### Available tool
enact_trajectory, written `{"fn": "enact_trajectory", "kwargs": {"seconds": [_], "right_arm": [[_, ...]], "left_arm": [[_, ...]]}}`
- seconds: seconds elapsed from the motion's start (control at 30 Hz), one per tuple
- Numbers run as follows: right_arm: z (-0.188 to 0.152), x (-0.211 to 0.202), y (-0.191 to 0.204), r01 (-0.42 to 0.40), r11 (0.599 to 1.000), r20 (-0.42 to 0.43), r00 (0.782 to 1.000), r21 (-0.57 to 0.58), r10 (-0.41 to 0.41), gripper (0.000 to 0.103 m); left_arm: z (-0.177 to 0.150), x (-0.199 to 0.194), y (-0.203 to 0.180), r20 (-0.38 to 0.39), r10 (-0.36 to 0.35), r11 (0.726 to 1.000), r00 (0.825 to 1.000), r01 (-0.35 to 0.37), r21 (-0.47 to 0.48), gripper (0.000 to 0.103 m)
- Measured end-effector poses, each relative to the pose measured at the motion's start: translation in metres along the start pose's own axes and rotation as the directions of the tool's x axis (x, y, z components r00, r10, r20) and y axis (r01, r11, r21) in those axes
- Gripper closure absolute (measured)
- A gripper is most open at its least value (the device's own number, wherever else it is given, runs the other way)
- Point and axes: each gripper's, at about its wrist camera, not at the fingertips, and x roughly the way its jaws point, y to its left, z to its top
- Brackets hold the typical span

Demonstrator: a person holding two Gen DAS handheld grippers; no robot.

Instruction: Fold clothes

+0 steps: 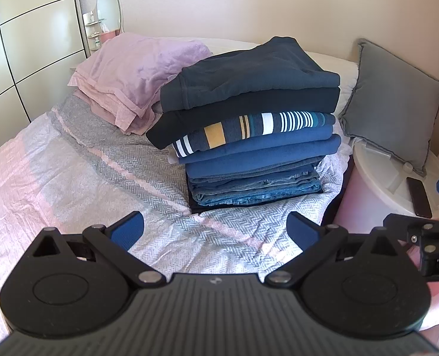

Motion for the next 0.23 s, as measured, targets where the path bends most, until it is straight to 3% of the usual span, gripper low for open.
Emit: {"fn": "enact_trajectory", "kwargs": {"seconds": [0.23], "right_arm": [[0.0018, 0.0015, 0.0002, 0.0, 1.0, 0.001, 1.0, -0.006, 0.0, 0.001]], "left_arm": [[-0.0004, 0.0003, 0.0029, 0.011, -0.009, 1.0, 1.0, 0.009, -0.019, 0.002]]}}
